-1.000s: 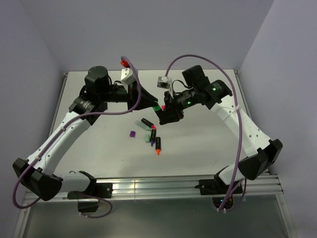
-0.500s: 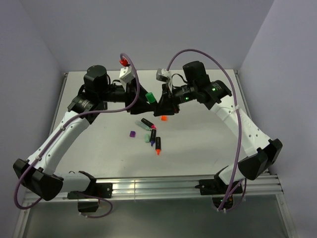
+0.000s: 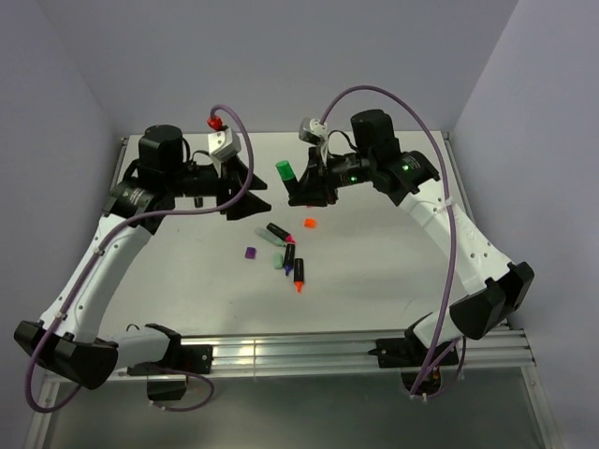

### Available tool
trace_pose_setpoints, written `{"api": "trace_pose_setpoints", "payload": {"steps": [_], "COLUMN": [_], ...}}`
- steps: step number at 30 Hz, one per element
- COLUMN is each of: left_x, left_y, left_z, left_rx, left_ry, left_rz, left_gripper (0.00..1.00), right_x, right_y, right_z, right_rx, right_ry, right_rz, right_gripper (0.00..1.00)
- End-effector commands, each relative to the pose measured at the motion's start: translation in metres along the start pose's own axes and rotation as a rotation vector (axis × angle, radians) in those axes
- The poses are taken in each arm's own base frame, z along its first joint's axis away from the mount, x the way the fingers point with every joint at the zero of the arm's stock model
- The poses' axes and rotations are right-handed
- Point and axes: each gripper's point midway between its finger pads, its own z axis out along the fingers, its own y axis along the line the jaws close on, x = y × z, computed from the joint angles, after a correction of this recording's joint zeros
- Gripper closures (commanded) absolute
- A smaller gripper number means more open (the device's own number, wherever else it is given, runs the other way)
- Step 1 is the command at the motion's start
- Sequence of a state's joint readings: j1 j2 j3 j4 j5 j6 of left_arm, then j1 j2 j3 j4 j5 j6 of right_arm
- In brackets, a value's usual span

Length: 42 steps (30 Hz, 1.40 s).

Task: Insert the pens into the pen caps
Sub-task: Press the pen cap onto the pen.

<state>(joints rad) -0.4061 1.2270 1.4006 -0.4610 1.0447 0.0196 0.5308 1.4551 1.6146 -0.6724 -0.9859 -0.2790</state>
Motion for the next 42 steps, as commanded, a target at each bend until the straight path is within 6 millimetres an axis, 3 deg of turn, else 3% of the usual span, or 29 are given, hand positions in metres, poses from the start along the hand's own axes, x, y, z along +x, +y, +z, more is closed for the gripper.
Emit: {"api": "trace_pose_setpoints", "payload": {"steps": [1,4,5,6,8,10,11,17,21,31,42], "left_x": [0.013,-0.012,-0.037,-0.046,-0.071,-0.072,-0.076,-0.071,-0.069,-0.058,-0.031], "left_y": [0.027,0.075,0.078,0.089,0.092,0.104,0.098,0.079,0.073,0.065,0.048], "left_z": [-0.023,-0.051,-0.058,-0.064,-0.069,-0.068,-0.060,-0.026,-0.010,-0.006,0.008], "left_rx": [-0.206,-0.487,-0.534,-0.603,-0.662,-0.706,-0.683,-0.634,-0.595,-0.547,-0.458], "left_ry": [0.122,0.106,0.067,0.061,0.026,0.070,0.092,0.198,0.224,0.287,0.366], "left_rz": [0.153,0.178,0.224,0.236,0.285,0.339,0.411,0.601,0.654,0.774,0.824], "left_gripper": [0.37,0.53,0.61,0.63,0.71,0.76,0.81,0.94,0.95,0.96,0.99], "right_x": [-0.024,-0.022,-0.020,-0.017,-0.013,-0.010,-0.009,-0.007,-0.002,0.012,0.008], "right_y": [0.002,-0.006,-0.007,-0.008,-0.007,-0.005,-0.002,0.004,0.009,0.021,0.020], "right_z": [-0.011,-0.011,-0.009,-0.007,-0.003,0.001,0.002,0.008,0.013,0.023,0.025], "right_rx": [0.056,0.107,0.116,0.123,0.124,0.117,0.104,0.078,0.062,0.021,0.009], "right_ry": [-0.058,-0.048,-0.043,-0.037,-0.026,-0.020,-0.018,-0.008,0.006,0.051,0.050], "right_rz": [-0.056,-0.002,0.012,0.038,0.061,0.098,0.108,0.150,0.157,0.165,0.174], "right_gripper": [1.00,1.00,1.00,1.00,1.00,1.00,1.00,1.00,1.00,1.00,1.00]}}
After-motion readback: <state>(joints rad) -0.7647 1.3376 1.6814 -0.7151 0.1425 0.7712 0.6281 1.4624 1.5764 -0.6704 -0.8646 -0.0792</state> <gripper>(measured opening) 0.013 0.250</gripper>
